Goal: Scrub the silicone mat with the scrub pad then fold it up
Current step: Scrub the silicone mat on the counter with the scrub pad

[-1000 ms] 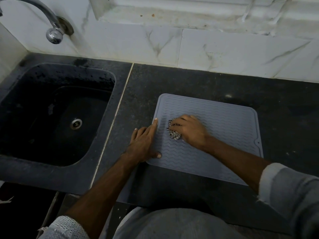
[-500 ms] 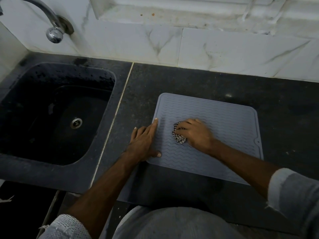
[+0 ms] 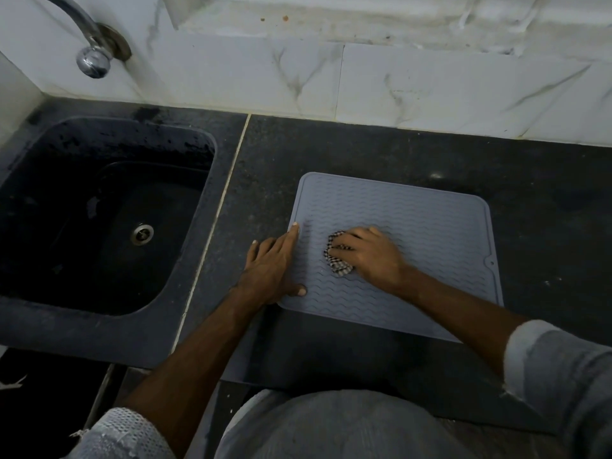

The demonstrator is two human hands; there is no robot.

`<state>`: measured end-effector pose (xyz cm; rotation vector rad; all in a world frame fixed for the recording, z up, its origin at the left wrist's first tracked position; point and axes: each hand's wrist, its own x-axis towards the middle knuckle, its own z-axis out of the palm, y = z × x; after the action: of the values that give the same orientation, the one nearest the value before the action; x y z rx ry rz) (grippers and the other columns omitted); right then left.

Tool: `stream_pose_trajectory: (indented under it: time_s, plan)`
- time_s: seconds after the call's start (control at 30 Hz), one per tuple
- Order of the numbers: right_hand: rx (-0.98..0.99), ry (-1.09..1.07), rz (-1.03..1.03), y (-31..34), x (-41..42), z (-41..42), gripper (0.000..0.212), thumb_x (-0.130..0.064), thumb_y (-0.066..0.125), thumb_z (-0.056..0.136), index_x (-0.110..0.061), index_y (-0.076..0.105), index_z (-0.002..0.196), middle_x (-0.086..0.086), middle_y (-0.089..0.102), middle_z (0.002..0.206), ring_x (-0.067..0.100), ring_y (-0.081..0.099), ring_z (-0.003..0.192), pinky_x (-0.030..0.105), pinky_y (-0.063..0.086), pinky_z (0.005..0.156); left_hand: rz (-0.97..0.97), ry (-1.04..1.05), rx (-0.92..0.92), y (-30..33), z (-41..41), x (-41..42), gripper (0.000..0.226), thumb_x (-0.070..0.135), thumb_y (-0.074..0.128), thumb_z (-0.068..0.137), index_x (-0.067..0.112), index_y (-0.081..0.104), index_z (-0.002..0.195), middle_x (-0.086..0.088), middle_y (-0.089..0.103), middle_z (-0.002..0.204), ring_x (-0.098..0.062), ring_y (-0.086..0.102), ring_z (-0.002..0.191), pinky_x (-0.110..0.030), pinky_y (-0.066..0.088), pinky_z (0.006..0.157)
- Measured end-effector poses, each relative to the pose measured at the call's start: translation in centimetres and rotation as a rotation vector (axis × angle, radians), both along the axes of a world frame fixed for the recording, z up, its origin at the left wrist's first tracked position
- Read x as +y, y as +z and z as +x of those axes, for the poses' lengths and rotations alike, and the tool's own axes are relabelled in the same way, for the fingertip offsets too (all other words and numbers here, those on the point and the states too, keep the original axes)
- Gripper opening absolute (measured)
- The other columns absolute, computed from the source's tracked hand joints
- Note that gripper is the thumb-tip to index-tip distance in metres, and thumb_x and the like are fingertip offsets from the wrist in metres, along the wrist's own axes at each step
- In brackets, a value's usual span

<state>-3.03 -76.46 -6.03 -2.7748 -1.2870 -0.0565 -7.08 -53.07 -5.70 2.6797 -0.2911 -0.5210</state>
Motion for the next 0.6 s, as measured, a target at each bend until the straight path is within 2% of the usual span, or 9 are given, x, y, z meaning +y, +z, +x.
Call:
stream_pose_trajectory:
  time_s: [0.13,0.3,0.43,0.5,0.6]
  plan:
    - [0.003,-0.027,-0.006,-0.3,-0.5,-0.2,0.058,-0.019,0.083,0.057,-0.017,0.065,0.113,0.006,0.064,0.115,0.031,0.059,0.103,0.043,0.047,0.082,0.055,-0.027,0.001,0.1,0.0,-0.1,0.114,0.051,0.074,0.072,0.024,-0.002,0.153,0.002,0.004,0.16,-0.024,0.006,0.145,-0.05,-0.003,0.115]
    - [0.075,-0.101,0.069,-0.3,-0.8,-0.4,0.055,-0.006,0.077,0.065,-0.019,0.062,0.117,0.004,0.062,0.121,0.028,0.055,0.11,0.045,0.043,0.089,0.126,-0.083,0.007,0.0,0.2,-0.8,0.104,0.06,0.067,0.075,0.027,0.005,0.152,0.0,-0.002,0.16,-0.026,0.0,0.145,-0.05,-0.004,0.114]
    - [0.201,-0.185,0.229,0.4,-1.5,0.6,0.046,-0.012,0.075,0.071,-0.015,0.064,0.115,0.006,0.063,0.119,0.027,0.055,0.109,0.045,0.041,0.094,0.086,-0.088,-0.042,0.2,0.5,-2.8,0.111,0.064,0.068,0.071,0.028,0.001,0.152,0.0,-0.005,0.16,-0.026,-0.002,0.145,-0.049,-0.001,0.115]
    - [0.201,-0.247,0.299,1.1,-1.5,1.7,0.041,-0.011,0.075,0.071,-0.013,0.067,0.112,0.008,0.065,0.117,0.029,0.056,0.107,0.046,0.042,0.093,0.034,-0.073,-0.018,0.4,0.9,-3.8,0.118,0.059,0.073,0.068,0.027,-0.005,0.151,0.0,-0.007,0.159,-0.026,-0.002,0.146,-0.051,0.007,0.115]
    - [0.151,-0.268,0.266,2.0,-0.6,3.1,0.038,-0.007,0.07,0.075,-0.015,0.067,0.111,0.006,0.064,0.117,0.029,0.054,0.108,0.045,0.04,0.093,-0.003,-0.052,0.032,0.7,1.8,-4.7,0.13,0.047,0.082,0.065,0.025,-0.013,0.15,-0.001,-0.008,0.159,-0.027,0.001,0.145,-0.053,0.016,0.113]
